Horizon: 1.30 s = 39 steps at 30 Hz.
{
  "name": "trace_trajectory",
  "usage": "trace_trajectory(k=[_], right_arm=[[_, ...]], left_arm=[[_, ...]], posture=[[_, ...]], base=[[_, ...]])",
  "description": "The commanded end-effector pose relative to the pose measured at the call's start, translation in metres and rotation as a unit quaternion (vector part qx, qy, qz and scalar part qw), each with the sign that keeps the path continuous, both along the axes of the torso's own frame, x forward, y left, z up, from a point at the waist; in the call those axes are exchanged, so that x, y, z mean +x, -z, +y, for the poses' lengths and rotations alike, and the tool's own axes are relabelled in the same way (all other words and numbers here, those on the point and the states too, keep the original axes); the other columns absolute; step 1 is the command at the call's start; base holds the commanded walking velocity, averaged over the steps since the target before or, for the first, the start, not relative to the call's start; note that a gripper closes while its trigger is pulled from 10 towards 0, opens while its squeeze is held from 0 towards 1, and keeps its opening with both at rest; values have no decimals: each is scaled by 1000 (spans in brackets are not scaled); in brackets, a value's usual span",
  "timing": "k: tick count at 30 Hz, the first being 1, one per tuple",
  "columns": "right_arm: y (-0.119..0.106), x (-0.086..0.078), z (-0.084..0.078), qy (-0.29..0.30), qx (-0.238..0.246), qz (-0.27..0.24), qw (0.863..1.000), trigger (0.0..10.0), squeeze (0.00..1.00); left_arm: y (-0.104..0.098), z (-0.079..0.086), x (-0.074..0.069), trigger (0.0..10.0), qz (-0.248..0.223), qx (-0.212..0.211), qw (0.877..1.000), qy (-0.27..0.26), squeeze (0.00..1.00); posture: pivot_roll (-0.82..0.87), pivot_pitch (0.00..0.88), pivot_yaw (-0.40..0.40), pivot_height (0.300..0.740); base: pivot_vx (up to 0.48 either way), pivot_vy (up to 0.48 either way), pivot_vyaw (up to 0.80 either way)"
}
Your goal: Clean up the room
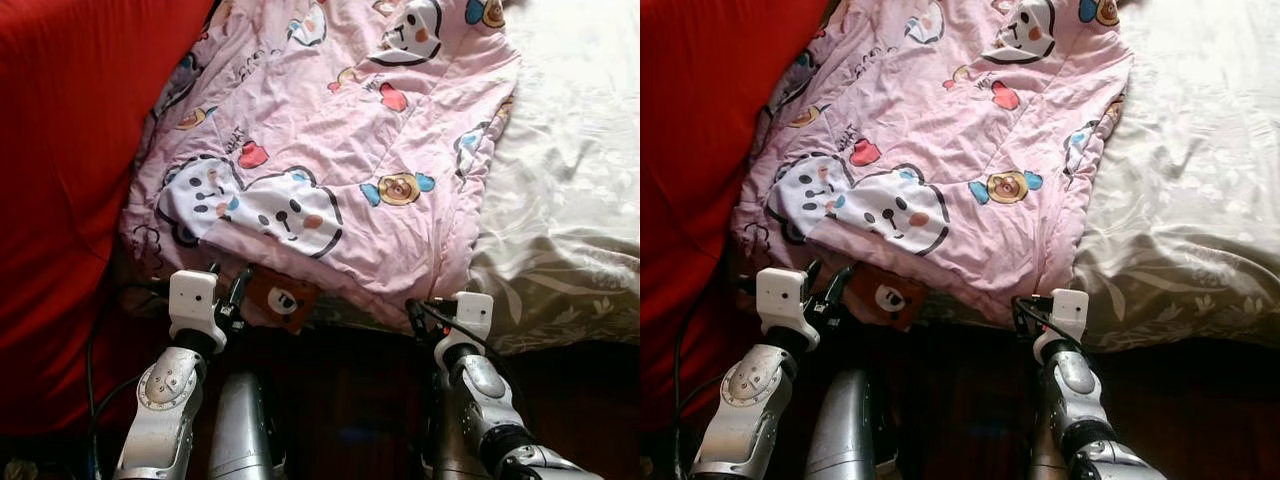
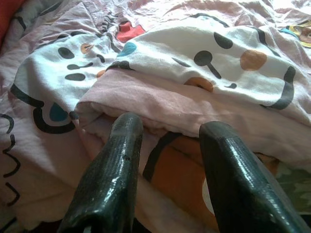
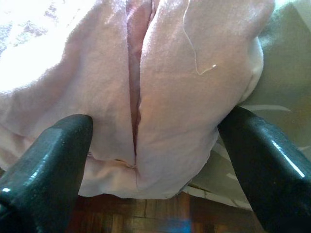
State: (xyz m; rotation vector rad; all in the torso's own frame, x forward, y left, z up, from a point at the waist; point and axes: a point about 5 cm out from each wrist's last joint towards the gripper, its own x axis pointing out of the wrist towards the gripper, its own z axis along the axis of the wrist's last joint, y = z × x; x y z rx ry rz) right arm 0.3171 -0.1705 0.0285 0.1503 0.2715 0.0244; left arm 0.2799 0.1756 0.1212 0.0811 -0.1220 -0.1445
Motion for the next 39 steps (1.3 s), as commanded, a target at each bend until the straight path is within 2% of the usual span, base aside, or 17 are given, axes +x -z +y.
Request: trace_trajectory(k=[1,2,3,4,31,39], right_arm=[[8,-5,3,-6,3,22,1000,9294,0],[8,-5,3,-6,3,22,1000,8392,0],[7,-4,4,-7,3,22,1000,4706,0],[7,-4,3,-7,3,21,1000,0,0],[13,-9,8,-4,13,26,1000,0,0],[11,-10,3,12,22,12,1000,0,0]], left_arm=[[5,2,-6,10000,16,2,1000,-6,0],[6,2,-6,10000,17,2,1000,-6,0],[6,2,-6,10000,19,1,1000,-6,0],[6,2,-7,10000,20,1,1000,-6,0],[12,1,-15,10000,43,-5,999,-2,0],[12,0,-13,10000,42,-7,999,-1,0]], posture=[[103,338,87,547],[105,339,86,547],[105,339,86,547],[109,338,84,547],[113,338,84,547],[100,333,82,547]], base=[[0,0,0],[0,0,0],[0,0,0],[0,0,0],[0,0,0],[0,0,0]])
